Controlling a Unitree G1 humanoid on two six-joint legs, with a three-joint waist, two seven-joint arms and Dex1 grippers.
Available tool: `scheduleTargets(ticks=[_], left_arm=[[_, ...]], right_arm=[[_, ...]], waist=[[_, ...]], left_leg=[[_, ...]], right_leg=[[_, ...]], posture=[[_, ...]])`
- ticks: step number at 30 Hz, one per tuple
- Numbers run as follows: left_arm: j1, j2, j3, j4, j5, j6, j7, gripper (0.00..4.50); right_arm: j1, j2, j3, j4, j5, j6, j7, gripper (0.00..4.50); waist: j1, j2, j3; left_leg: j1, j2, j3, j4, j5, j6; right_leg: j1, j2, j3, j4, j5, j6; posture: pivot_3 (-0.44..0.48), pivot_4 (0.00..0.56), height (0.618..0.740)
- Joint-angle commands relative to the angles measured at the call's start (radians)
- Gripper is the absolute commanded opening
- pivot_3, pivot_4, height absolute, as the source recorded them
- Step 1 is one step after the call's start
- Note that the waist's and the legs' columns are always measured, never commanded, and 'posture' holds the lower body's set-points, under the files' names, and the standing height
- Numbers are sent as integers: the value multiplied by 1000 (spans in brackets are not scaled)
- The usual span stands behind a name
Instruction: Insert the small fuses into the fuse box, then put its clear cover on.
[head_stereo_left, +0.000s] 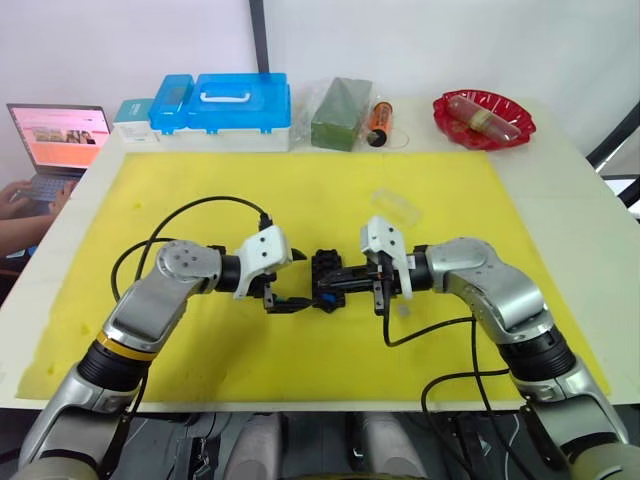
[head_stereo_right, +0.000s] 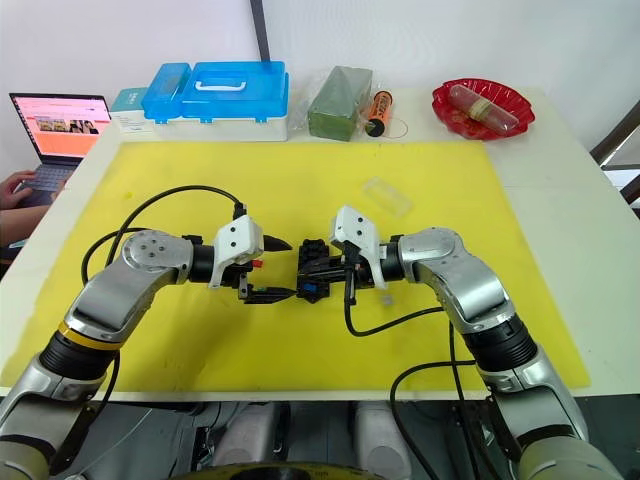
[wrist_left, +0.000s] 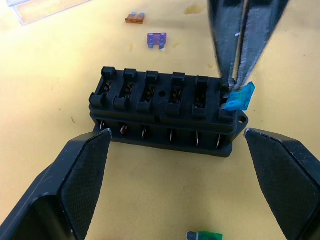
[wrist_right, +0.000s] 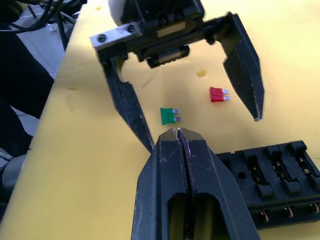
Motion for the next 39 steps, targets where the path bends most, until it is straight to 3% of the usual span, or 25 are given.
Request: scheduleTargets(ticks=[1, 27, 39], left_arm=[[-11, -1, 8, -14, 1, -15, 7, 4500], [-14, -2, 7, -1, 6, -29, 7, 4500], [-11, -2, 6, -5, 5, -28, 7, 4500]], right_arm=[[9, -16, -18, -52, 28, 3, 10, 21], [29, -34, 37, 34, -119, -200, -8, 21], [9, -22, 7, 6, -95, -187, -10, 21]], waist=[[0, 0, 0], [0, 0, 0], [0, 0, 0]], left_leg=[[0, 0, 0, 0, 0, 0], [-1, 0, 0, -1, 0, 0], [-1, 0, 0, -1, 0, 0]], right_leg=[[0, 0, 0, 0, 0, 0], [1, 0, 0, -4, 0, 0], [1, 0, 0, -5, 0, 0]], posture=[[0, 150, 740], [0, 150, 740], [0, 150, 740]])
